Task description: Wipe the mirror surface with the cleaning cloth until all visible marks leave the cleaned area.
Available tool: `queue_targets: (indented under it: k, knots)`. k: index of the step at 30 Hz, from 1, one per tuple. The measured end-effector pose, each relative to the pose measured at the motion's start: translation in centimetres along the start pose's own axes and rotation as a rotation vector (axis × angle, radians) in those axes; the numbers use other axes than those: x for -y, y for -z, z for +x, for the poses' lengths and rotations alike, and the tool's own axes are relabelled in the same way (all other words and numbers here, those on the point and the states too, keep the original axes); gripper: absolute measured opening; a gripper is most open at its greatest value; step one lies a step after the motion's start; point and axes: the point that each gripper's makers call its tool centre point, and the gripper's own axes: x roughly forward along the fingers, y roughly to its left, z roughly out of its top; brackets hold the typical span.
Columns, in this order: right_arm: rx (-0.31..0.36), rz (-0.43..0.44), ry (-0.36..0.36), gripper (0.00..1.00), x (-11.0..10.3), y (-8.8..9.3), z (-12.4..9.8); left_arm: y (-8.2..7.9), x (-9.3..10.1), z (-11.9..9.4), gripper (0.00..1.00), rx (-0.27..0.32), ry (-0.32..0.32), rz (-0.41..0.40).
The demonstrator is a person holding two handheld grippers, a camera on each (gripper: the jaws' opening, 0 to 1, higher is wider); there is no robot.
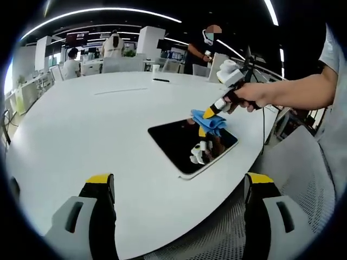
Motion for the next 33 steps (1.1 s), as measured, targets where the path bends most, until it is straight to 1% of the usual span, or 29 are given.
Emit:
queue_targets:
  k: [2, 5, 8, 10, 13, 25, 28, 30, 31, 33]
  knots:
    - [-0.005, 0.000, 0.000, 0.00, -0.1, 0.1, -0.2, 0.1, -0.1, 0.0, 0.99, -0.002, -0.004, -0.012]
    - [-0.005, 0.005, -0.014, 0.00, 0.2, -0.1, 0.2, 0.3, 0.0, 0.0, 0.99, -0.014, -0.004, -0.007]
    - [-0.009, 0.004, -0.011, 0.00, 0.2, -0.2, 0.2, 0.4, 0.0, 0.0, 0.99, -0.021, -0.005, 0.001]
    - [-0.007, 0.003, -0.005, 0.00, 0.0, -0.3, 0.1, 0.2, 0.0, 0.0, 0.99, -0.012, -0.001, 0.012]
    - [-0.001, 0.015, -0.001, 0.00, 0.0, -0.4, 0.2, 0.4, 0.3, 0.2, 0.99, -0.029, 0.015, 0.021]
    - [0.006, -0.010, 0.018, 0.00, -0.3, -1.2, 0.5, 0.0, 0.0, 0.0, 0.99, -0.001, 0.000, 0.016]
    - [0.016, 0.000, 0.010, 0.00, -0.7, -1.6, 0.0, -0.1, -0.1, 0.0, 0.99, 0.003, -0.004, 0.019]
    - [0.041, 0.004, -0.001, 0.00, -1.2, -2.4, -0.8, -0.2, -0.3, -0.1, 0.99, 0.007, -0.016, 0.023]
    - [0.045, -0.007, 0.013, 0.00, -1.2, -2.8, -1.2, -0.3, -0.4, -0.1, 0.99, 0.012, -0.026, 0.024]
    - [0.047, -0.003, 0.012, 0.00, -1.2, -3.2, -1.7, -0.3, -0.6, -0.2, 0.99, 0.016, -0.034, 0.024]
